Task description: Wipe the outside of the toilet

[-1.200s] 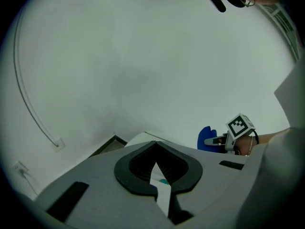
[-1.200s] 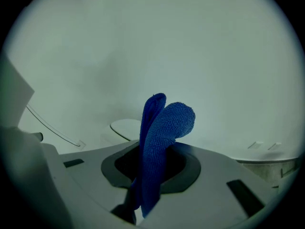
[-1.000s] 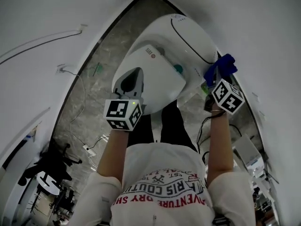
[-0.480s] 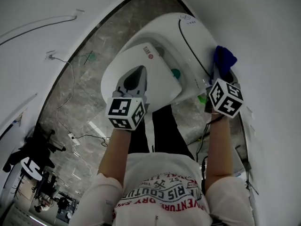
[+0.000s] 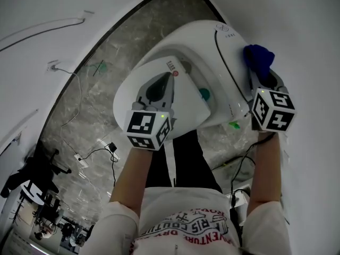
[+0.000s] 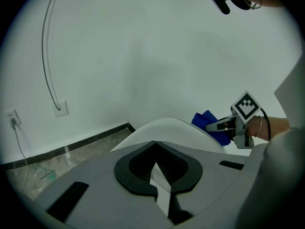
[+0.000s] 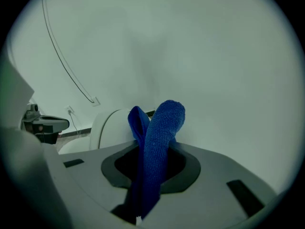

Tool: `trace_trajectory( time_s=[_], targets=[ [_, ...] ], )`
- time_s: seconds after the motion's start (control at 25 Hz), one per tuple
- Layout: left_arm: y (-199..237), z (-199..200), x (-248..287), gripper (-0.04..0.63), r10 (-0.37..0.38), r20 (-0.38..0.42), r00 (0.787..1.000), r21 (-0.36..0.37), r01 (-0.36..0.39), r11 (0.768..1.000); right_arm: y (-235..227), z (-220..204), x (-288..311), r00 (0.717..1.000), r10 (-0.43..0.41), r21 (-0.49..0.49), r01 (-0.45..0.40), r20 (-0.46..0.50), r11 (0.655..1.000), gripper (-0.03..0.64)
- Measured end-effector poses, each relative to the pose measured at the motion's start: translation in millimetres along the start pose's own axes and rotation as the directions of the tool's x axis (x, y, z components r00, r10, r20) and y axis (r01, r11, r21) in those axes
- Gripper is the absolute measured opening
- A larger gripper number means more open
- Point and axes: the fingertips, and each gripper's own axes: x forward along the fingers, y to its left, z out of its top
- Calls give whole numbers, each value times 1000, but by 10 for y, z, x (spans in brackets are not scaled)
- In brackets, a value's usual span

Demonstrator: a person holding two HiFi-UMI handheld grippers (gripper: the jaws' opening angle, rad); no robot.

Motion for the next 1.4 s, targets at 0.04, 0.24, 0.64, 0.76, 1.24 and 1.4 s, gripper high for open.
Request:
trace_trajectory(
  time_s=[0.04,0.24,0.64,0.76,1.24,1.4],
  targets=[
    [16,4,24,6,-2,0,1000,3,2,1000,8,53,51,1000,11,-7,-11,-4,1000,77],
    [154,30,86,6,-6,13,1000,-4,6,1000,118,317,272,999,7,-108,-11,-38,994,77],
    [555,-64,-2,6,-6,27,1000,-46,7,999,481,681,555,995,-34,-305,5,-90,952,77],
    [714,-101,-58,6,3,29,1000,-62,-1,998,665,811,672,994,-16,-375,-25,-105,927,75],
    [1473,-225,-331,6,79,36,996,-145,-73,987,1328,1004,1175,951,-45,-602,-157,-306,783,75],
    [1648,-346,-357,6,102,22,995,-174,-96,980,1500,990,1362,918,-41,-639,-241,-394,731,75]
  ],
)
